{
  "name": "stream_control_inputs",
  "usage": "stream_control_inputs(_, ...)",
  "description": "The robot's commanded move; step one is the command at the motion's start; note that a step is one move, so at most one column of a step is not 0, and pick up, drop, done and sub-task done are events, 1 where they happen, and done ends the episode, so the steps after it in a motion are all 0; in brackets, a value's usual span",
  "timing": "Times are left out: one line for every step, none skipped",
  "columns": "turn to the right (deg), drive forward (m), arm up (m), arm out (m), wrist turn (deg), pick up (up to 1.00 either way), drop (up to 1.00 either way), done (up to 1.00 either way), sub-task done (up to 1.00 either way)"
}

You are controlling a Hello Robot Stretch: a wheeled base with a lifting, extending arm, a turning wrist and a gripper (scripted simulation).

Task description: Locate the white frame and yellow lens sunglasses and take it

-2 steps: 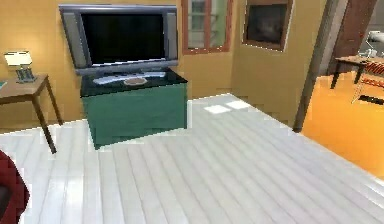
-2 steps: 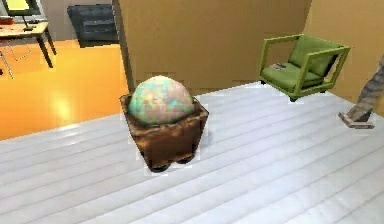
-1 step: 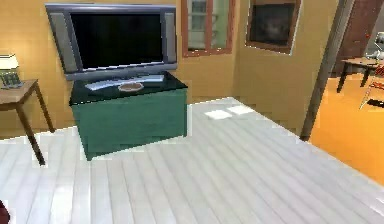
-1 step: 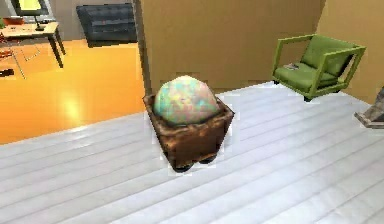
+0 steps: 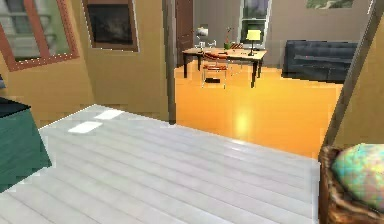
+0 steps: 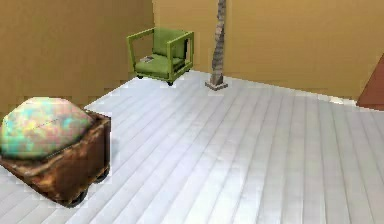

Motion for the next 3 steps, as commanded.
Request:
stream_control_inputs(0.0, 0.8, 0.0, 0.0, 0.0, 0.0, 0.0, 0.0, 0.0)
stream_control_inputs(27.0, 0.0, 0.0, 0.0, 0.0, 0.0, 0.0, 0.0, 0.0)
stream_control_inputs(0.0, 1.0, 0.0, 0.0, 0.0, 0.0, 0.0, 0.0, 0.0)
